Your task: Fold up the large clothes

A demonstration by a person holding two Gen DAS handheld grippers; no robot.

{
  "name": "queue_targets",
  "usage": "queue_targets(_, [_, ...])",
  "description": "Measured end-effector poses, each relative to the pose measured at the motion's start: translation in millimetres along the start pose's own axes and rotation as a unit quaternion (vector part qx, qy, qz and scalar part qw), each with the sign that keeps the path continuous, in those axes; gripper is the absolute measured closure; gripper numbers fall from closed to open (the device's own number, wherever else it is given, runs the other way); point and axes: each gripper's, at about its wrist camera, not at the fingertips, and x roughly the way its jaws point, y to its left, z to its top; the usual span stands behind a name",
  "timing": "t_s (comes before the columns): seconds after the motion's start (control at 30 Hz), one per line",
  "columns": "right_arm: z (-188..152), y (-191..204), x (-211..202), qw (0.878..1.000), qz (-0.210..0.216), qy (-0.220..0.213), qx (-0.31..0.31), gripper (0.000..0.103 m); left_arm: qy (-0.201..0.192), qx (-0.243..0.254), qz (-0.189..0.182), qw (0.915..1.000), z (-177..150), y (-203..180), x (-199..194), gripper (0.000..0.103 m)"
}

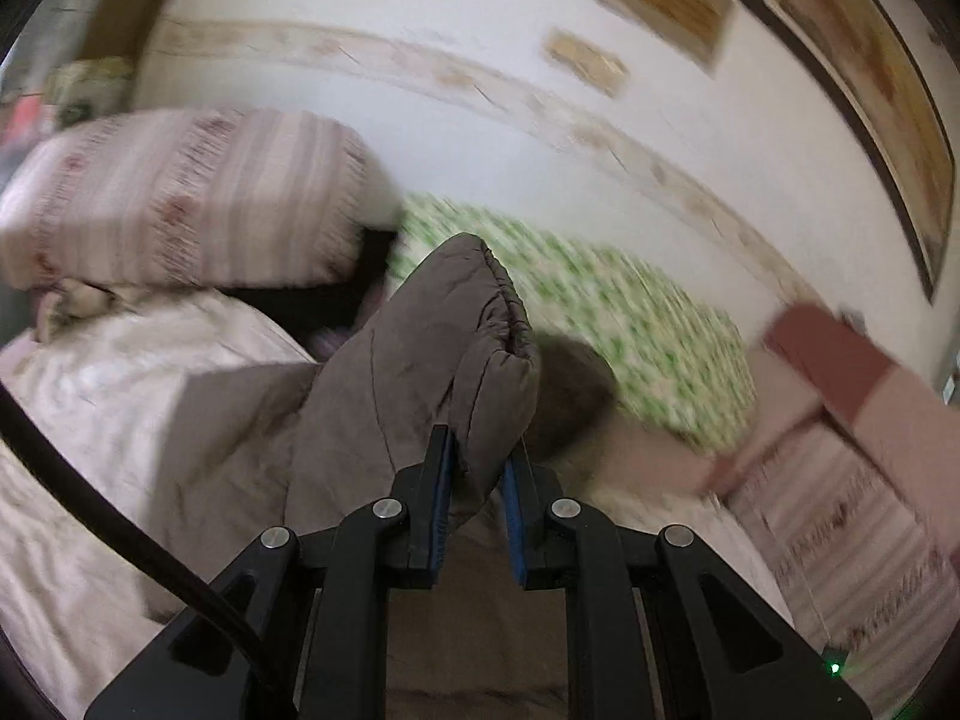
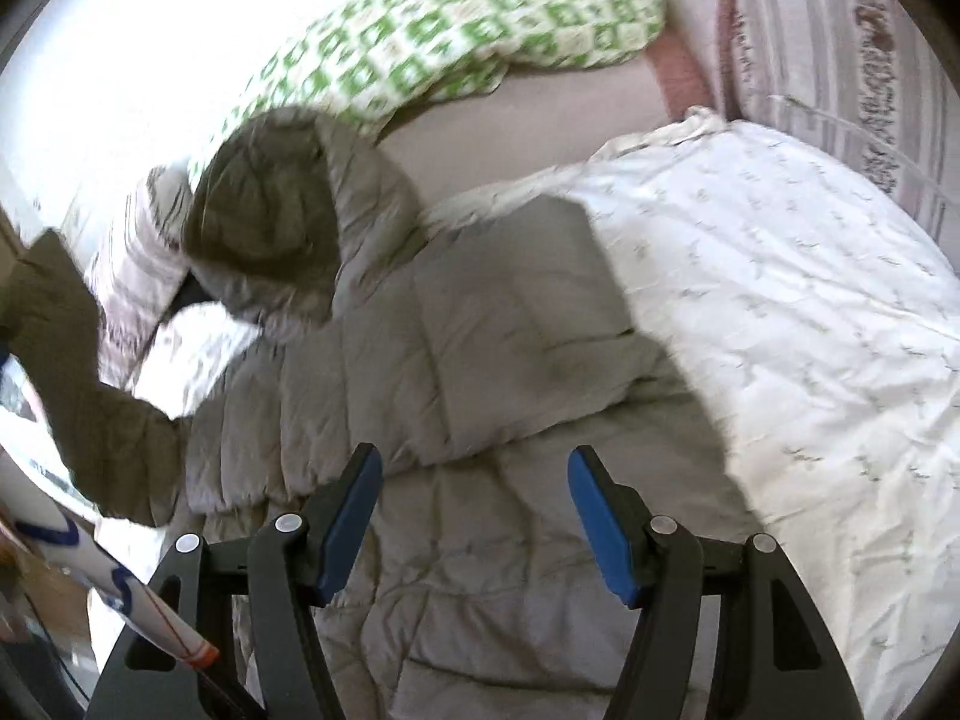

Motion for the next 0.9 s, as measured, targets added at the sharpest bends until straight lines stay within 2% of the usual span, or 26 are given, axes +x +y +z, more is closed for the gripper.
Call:
queue_targets(0.1, [7.4, -13.1, -14.4, 1.000, -0.002, -0.017, 0.011, 0.033, 0.047, 0.028, -0.012, 0.9984, -39.9, -38.6, 34.8, 0.088])
queue_targets(0.2, [12.8, -23.0, -18.9, 1.000, 0.002, -0.022, 0.022, 0.033, 0.110, 0.051, -0.006, 0.9926, -88.4, -62.8, 76.0, 0.088])
queue_targets(0.3, [17.1, -29.0, -21.8, 0.999, 0.002, -0.026, 0.028, 0.033, 0.186, 0.079, 0.007, 0.9793, -146.1, -78.2, 123.1, 0.087])
queue_targets(0.4, [17.1, -34.1, -22.8, 0.999, 0.011, -0.025, 0.036, 0.033, 0.236, 0.116, 0.042, 0.9638, -188.2, -85.2, 152.0, 0.086])
queue_targets(0.43, [17.6, -35.1, -23.0, 0.999, 0.017, -0.024, 0.039, 0.033, 0.240, 0.129, 0.052, 0.9608, -195.0, -87.0, 152.6, 0.084])
queue_targets(0.47, [18.1, -35.7, -22.9, 0.999, 0.025, -0.022, 0.043, 0.033, 0.240, 0.145, 0.058, 0.9581, -198.6, -90.5, 150.5, 0.079])
queue_targets(0.5, [18.2, -36.2, -22.5, 0.998, 0.031, -0.020, 0.044, 0.033, 0.239, 0.159, 0.050, 0.9567, -198.1, -95.3, 142.7, 0.067])
queue_targets(0.57, [18.8, -35.9, -20.9, 0.997, 0.051, -0.017, 0.051, 0.033, 0.233, 0.170, 0.035, 0.9568, -190.9, -99.7, 125.1, 0.051])
queue_targets(0.63, [19.4, -33.2, -14.6, 0.996, 0.069, -0.013, 0.062, 0.033, 0.207, 0.180, 0.018, 0.9615, -176.1, -101.8, 91.3, 0.048])
queue_targets(0.67, [19.3, -30.7, -10.8, 0.995, 0.080, -0.010, 0.065, 0.033, 0.189, 0.180, 0.019, 0.9651, -165.5, -97.8, 72.1, 0.043])
queue_targets(0.7, [18.8, -26.7, -4.2, 0.993, 0.097, -0.001, 0.068, 0.033, 0.165, 0.175, 0.028, 0.9702, -155.3, -89.4, 52.2, 0.033])
queue_targets(0.77, [15.6, -16.7, 10.5, 0.988, 0.131, 0.019, 0.074, 0.033, 0.128, 0.158, 0.053, 0.9776, -137.9, -64.7, 27.0, 0.025])
queue_targets(0.83, [12.8, -5.3, 31.0, 0.980, 0.172, 0.045, 0.086, 0.034, 0.096, 0.128, 0.107, 0.9814, -121.2, -23.8, 14.5, 0.024])
queue_targets(0.9, [10.3, 2.1, 46.4, 0.975, 0.189, 0.057, 0.097, 0.034, 0.091, 0.086, 0.135, 0.9830, -110.5, 17.1, 16.6, 0.024])
